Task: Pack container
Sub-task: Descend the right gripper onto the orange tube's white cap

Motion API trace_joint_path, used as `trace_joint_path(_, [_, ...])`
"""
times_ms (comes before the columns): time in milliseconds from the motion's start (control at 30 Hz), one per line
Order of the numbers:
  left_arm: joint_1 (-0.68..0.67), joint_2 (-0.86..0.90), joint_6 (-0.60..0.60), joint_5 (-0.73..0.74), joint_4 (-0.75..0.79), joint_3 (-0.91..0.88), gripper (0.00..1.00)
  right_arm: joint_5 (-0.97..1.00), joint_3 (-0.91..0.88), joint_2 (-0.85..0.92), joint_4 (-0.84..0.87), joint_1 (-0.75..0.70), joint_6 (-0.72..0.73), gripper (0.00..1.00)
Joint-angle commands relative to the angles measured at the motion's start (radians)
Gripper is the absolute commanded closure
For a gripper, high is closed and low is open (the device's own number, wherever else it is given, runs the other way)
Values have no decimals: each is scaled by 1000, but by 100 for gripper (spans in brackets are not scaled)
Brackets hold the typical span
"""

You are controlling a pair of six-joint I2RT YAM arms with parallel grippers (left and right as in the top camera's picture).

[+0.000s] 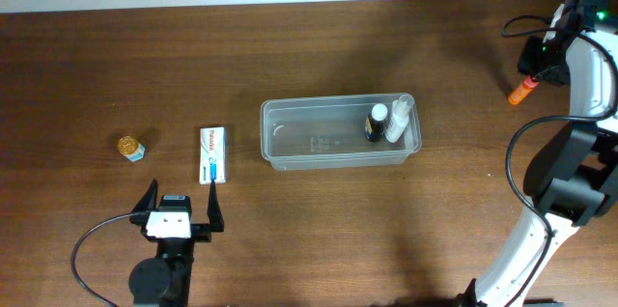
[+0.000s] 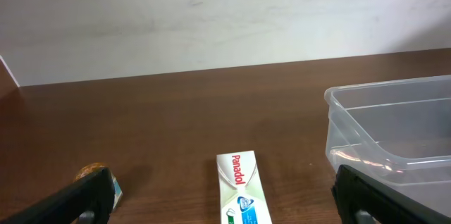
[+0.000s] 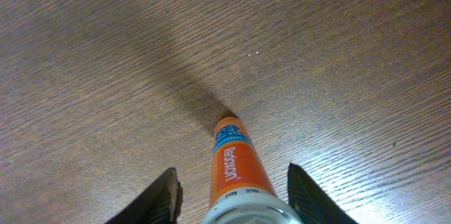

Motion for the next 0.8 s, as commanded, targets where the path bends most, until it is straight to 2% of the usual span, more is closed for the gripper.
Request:
trace_joint_path(0, [4, -6, 16, 11, -5, -2, 1, -2, -2, 2, -2, -7, 3, 62])
trace_joint_path(300, [4, -6, 16, 11, -5, -2, 1, -2, 0, 0, -10, -7, 3, 63])
trace_joint_path(400, [4, -6, 16, 11, -5, -2, 1, -2, 0, -4, -12, -6, 3, 69])
trace_joint_path(567, [4, -6, 16, 11, -5, -2, 1, -2, 10, -16, -20, -6, 6, 70])
trace_joint_path(767, [4, -6, 16, 11, -5, -2, 1, -3, 30, -18, -42, -6, 7, 76])
